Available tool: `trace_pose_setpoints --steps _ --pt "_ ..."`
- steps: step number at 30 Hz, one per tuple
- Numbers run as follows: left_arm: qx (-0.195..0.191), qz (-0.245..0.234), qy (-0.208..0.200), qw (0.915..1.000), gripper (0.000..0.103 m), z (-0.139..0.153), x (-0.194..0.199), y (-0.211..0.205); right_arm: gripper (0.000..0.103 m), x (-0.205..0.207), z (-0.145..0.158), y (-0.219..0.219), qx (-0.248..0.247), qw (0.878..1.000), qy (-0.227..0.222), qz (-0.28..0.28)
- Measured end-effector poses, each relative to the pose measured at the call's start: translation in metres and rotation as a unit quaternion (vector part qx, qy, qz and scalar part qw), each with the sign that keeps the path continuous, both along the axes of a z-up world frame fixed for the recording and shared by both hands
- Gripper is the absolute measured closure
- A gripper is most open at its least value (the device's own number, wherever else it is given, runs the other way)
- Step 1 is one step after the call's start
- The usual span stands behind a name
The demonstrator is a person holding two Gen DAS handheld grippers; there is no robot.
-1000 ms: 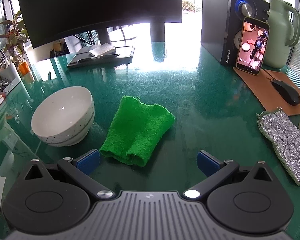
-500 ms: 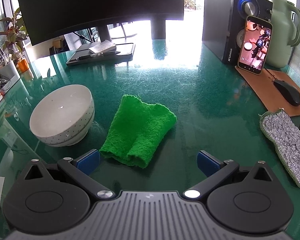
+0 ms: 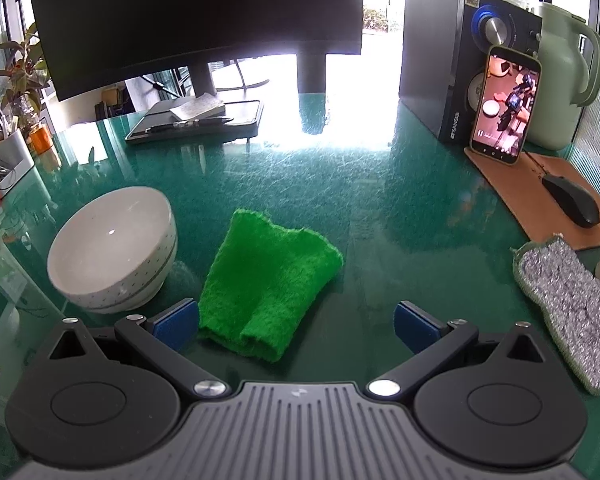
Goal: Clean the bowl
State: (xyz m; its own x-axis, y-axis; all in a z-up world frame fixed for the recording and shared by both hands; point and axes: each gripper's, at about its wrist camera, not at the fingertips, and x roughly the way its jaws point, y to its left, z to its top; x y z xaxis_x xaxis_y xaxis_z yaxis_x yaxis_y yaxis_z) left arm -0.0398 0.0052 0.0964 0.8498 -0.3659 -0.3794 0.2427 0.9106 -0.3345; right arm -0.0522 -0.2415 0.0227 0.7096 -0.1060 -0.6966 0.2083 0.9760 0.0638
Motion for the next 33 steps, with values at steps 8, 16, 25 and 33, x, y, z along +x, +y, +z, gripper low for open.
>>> trace_pose_setpoints --steps 8,16,25,33 --pt "0.040 0.035 0.099 0.9936 0.000 -0.059 0.020 0.006 0.000 0.004 -0.001 -0.004 -0.018 1.000 -0.001 0.005" --pt "0.129 0.026 0.073 0.9886 0.000 -0.064 0.018 -0.016 0.000 0.008 0.002 0.003 -0.044 0.998 -0.009 0.032" --pt "0.136 0.014 0.072 0.9880 0.000 -0.060 0.024 -0.030 0.000 0.007 0.001 -0.004 -0.040 0.999 -0.010 0.029" --pt "0.133 0.018 0.076 0.9881 0.000 -0.062 0.025 -0.028 0.000 0.009 0.000 -0.004 -0.035 0.999 -0.009 0.031"
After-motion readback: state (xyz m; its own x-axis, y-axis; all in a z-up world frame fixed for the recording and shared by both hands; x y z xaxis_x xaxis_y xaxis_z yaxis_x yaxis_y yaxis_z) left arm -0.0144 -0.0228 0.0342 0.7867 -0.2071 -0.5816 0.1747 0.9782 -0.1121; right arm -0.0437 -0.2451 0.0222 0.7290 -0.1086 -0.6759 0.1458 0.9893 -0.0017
